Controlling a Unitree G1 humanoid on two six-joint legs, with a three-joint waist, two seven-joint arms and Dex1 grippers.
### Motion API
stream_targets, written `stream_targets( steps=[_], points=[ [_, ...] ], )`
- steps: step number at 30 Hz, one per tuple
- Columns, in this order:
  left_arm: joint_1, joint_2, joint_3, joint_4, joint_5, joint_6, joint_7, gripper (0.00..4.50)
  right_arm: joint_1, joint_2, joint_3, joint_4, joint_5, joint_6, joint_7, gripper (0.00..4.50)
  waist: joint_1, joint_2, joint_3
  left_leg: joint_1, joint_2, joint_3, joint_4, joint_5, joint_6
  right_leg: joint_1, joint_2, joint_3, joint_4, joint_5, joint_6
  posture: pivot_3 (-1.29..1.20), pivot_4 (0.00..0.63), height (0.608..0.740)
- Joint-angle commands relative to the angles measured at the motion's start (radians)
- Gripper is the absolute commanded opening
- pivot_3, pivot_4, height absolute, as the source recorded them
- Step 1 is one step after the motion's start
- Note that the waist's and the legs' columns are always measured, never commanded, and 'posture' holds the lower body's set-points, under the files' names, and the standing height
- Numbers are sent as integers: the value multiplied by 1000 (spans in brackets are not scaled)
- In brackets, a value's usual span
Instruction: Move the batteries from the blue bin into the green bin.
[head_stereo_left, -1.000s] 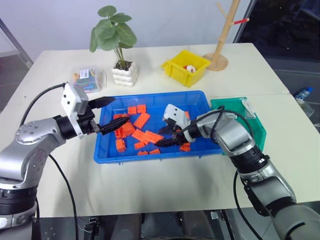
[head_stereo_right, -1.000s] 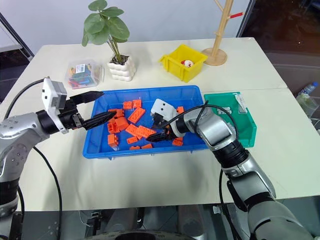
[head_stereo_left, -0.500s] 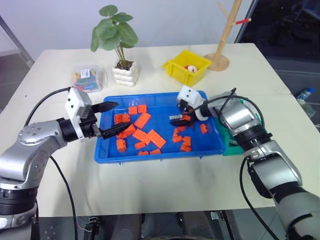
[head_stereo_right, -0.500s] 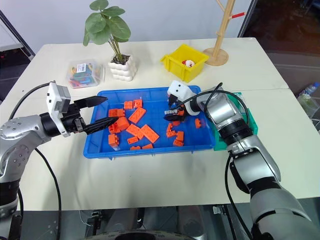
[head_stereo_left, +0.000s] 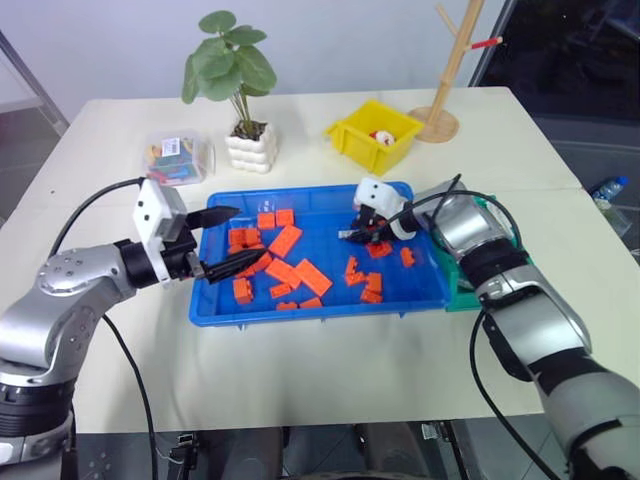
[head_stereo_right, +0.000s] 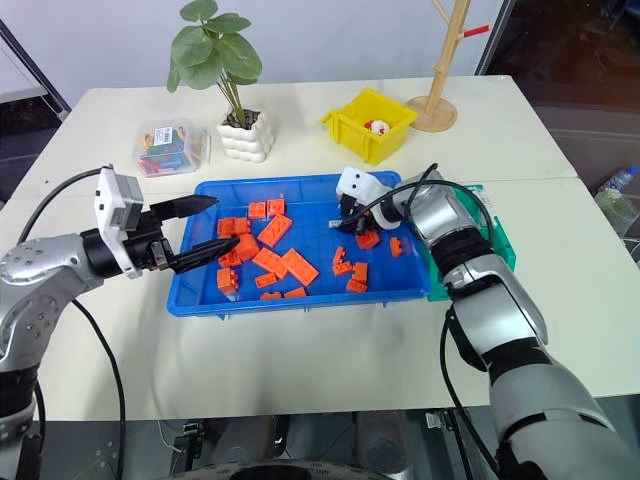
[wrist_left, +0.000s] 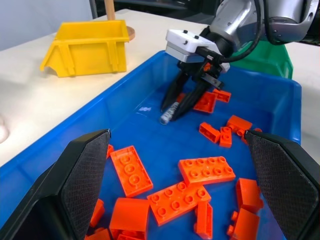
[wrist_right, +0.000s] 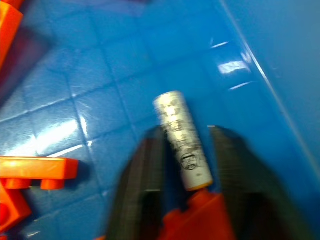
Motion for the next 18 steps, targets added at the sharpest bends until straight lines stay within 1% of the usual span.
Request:
stream_targets(
  steps=[1,6,11,15,18],
  points=[
    [2,5,22,-34,-23,4,-4,4500,-22,4,-19,6,-16,1,11,86,0,0,0,0,0,0,0,0,0,0,0,0,0,0,0,0,150,740],
    [-6,3,19,-34,-44,13,-18,4500,-50,6,-54,-3,-4,28,-1,86,0,0,0,0,0,0,0,0,0,0,0,0,0,0,0,0,150,740],
    [-90,-42,32,10,-115,37,2,4500,-146,-49,-142,-34,24,68,-17,86,2,1,1,-1,0,0,0,0,0,0,0,0,0,0,0,0,150,740],
    [-162,-38,-13,69,-100,30,-44,4500,-163,-166,-178,-99,17,92,15,86,8,1,0,-1,0,0,0,0,0,0,0,0,0,0,0,0,150,740],
    [-227,-65,-50,125,-88,13,-72,4500,-91,-271,-210,-242,25,168,34,86,10,1,0,-1,-1,0,0,0,0,0,0,0,-1,0,0,0,150,740]
  ],
)
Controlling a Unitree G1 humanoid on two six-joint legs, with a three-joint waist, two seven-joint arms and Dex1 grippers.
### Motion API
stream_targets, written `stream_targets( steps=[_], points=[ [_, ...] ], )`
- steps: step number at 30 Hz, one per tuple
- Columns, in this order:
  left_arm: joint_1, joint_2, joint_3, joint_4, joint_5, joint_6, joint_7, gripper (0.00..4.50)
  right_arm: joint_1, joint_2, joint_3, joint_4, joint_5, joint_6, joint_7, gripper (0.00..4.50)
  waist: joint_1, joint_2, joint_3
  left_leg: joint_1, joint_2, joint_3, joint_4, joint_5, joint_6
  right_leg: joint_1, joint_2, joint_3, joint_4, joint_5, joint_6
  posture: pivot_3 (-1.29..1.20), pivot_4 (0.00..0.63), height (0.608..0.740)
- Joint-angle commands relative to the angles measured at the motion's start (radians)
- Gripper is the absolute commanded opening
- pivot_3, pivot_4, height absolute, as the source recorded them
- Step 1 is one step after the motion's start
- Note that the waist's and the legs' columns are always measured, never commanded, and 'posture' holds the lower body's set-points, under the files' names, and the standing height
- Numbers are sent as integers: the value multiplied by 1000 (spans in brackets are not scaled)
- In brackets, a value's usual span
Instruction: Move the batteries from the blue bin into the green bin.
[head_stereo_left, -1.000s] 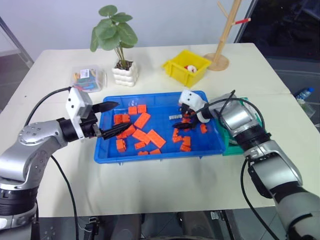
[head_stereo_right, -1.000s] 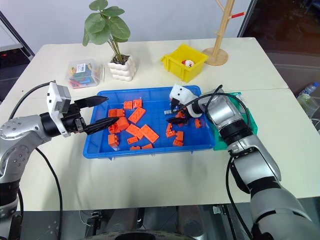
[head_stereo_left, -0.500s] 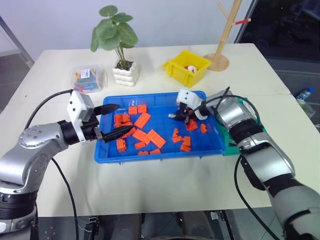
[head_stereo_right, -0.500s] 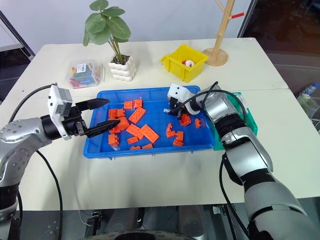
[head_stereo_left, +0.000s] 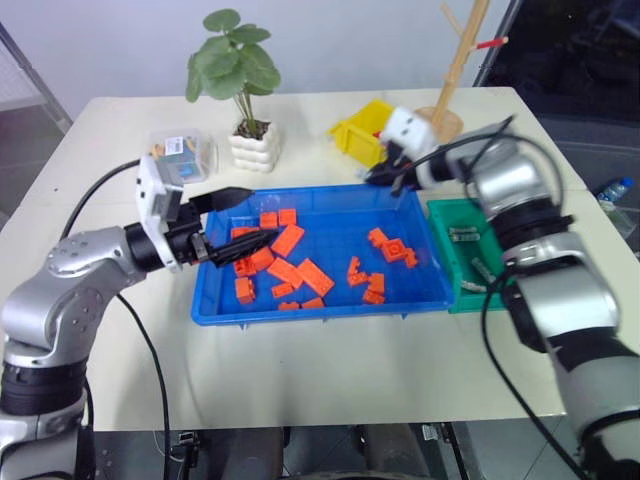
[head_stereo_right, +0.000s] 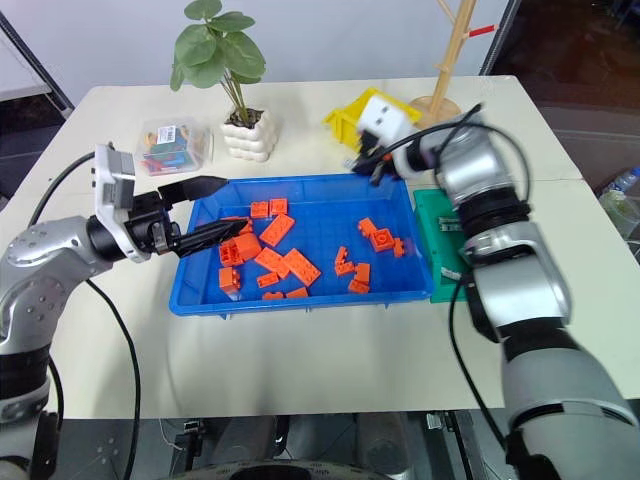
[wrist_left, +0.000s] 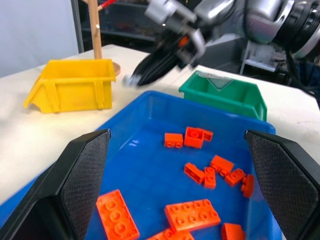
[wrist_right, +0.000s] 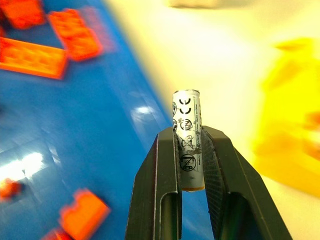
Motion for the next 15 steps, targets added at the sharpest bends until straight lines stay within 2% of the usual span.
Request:
stream_targets(
  steps=[1,4,10,15],
  points=[
    [-56,-19,-26,31,10,-23,-34,4500,56,-80,-52,-155,17,81,16,86,-4,0,0,0,0,0,1,0,0,0,0,0,0,0,0,0,150,740],
    [-97,-39,-68,73,35,-37,-71,4500,179,-185,-114,-364,51,223,28,86,-10,0,0,0,0,0,0,0,0,0,0,0,1,0,0,0,150,740],
    [-154,-62,-130,158,93,-70,-137,4500,423,-324,-249,-724,148,497,15,86,-12,1,0,1,1,1,1,0,0,0,0,0,1,0,0,0,150,740],
    [-178,-66,-154,202,130,-88,-181,4500,583,-377,-323,-871,207,600,-19,86,-8,0,0,0,1,1,2,0,0,0,0,1,1,0,0,0,150,740]
  ],
)
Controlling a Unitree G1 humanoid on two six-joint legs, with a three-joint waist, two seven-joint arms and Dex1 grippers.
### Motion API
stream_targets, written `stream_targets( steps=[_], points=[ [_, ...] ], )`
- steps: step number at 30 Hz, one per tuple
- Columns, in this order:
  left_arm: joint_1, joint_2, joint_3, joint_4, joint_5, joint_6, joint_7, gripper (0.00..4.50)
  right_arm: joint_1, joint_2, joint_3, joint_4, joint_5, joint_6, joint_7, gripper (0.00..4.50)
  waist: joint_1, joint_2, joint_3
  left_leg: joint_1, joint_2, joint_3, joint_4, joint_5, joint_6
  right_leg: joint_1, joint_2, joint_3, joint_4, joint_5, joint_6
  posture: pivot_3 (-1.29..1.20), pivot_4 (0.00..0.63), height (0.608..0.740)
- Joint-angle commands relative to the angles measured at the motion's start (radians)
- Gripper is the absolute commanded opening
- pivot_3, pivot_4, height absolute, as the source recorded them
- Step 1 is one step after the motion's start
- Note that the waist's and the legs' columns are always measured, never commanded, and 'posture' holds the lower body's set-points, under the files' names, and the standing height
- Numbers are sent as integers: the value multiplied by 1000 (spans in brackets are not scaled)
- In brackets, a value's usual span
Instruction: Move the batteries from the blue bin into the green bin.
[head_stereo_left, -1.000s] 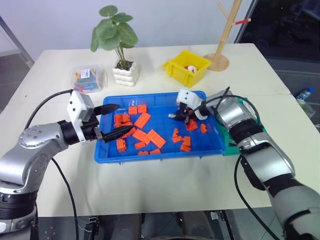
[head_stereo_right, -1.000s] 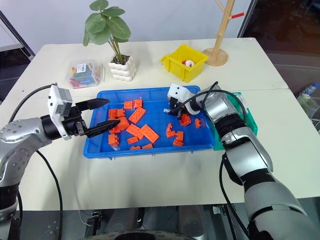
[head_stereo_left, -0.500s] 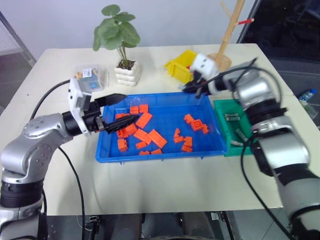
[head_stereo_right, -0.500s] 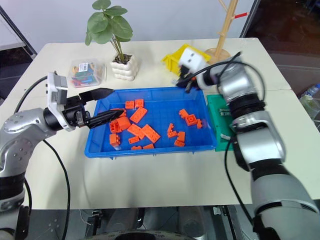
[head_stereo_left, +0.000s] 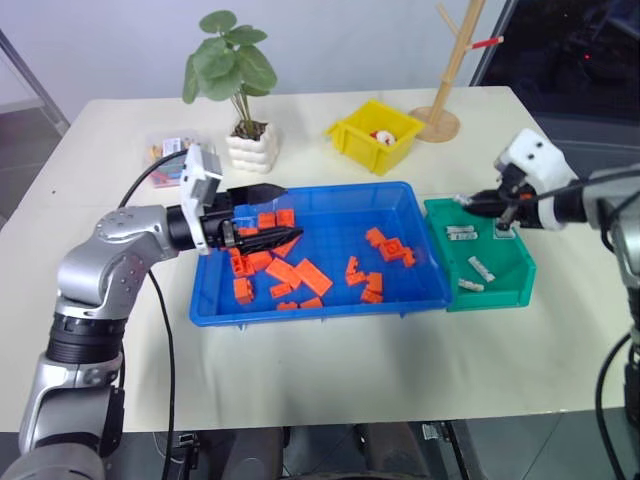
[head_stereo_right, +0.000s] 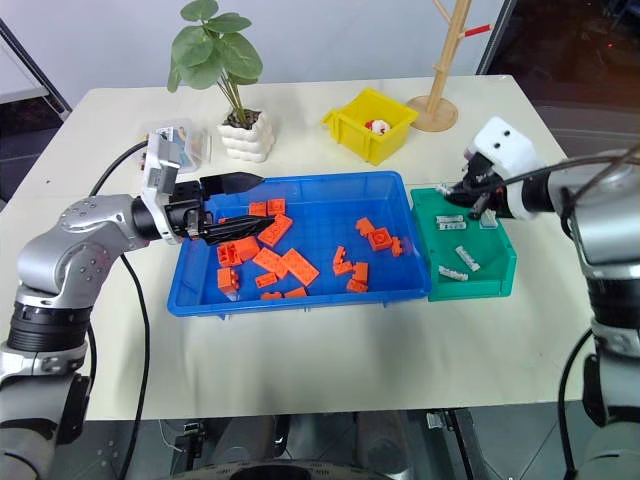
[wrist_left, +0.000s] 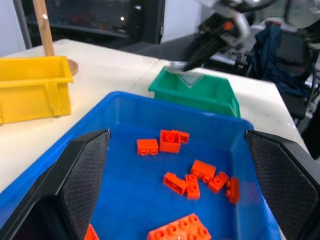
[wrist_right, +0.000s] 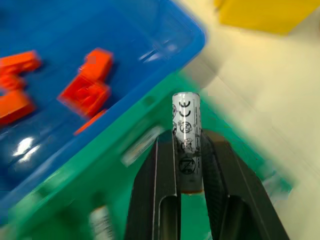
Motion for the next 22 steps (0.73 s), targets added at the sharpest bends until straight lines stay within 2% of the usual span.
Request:
stream_targets(
  steps=[1,2,3,9,16,22],
  points=[
    [-29,4,2,9,20,-26,-30,4500,59,-34,-68,-77,38,33,-35,588,0,0,0,0,0,0,0,0,0,0,0,0,0,0,0,0,150,740],
    [-32,2,-1,14,26,-29,-36,4500,82,-38,-72,-79,44,30,-42,1136,1,0,0,0,0,0,0,0,0,0,0,0,0,0,0,0,150,740],
    [-34,1,-3,18,32,-32,-41,4500,98,-39,-75,-78,52,27,-48,1395,1,0,0,0,0,0,0,0,0,0,0,0,0,0,0,0,150,740],
    [-32,-12,10,24,65,-53,-27,4500,78,-29,-61,-37,72,2,-100,4455,0,0,0,0,0,0,0,0,0,0,0,0,0,0,0,0,150,740],
    [-29,-9,106,38,64,-68,58,4500,-71,32,-73,156,60,-89,-224,4455,-2,0,0,0,0,0,0,0,0,0,0,0,0,0,0,0,150,740],
    [-33,-4,277,98,120,-145,285,4500,-178,92,-175,421,60,-302,-383,4455,2,0,0,0,0,0,0,0,0,0,0,0,0,0,0,0,150,740]
  ],
)
